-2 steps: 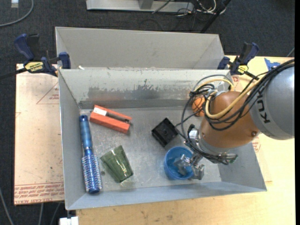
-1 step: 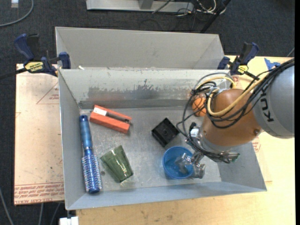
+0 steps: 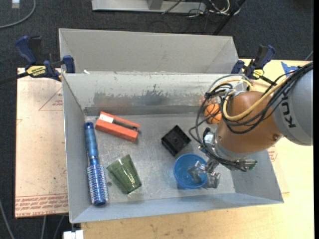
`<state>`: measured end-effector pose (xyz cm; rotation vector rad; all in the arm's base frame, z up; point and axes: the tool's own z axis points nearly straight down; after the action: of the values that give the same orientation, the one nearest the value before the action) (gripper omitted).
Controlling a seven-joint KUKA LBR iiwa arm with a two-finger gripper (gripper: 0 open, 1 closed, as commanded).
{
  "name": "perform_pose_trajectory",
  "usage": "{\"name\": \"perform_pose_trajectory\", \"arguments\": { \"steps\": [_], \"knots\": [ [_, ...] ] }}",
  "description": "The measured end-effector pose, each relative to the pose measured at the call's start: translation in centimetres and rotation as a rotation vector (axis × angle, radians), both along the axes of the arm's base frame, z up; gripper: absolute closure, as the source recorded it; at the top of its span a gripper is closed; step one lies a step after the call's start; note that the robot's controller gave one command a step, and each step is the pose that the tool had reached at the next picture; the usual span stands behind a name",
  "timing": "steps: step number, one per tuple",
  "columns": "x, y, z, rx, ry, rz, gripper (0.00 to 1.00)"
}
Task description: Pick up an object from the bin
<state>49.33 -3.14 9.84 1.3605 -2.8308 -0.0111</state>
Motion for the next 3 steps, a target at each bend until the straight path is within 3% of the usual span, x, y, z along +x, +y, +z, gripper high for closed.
{"name": "perform_pose_trajectory", "arguments": {
  "steps": [3],
  "knots": [
    [0.1, 0.0, 5.6, 0.0, -0.004, -0.001, 1.0]
  ]
}}
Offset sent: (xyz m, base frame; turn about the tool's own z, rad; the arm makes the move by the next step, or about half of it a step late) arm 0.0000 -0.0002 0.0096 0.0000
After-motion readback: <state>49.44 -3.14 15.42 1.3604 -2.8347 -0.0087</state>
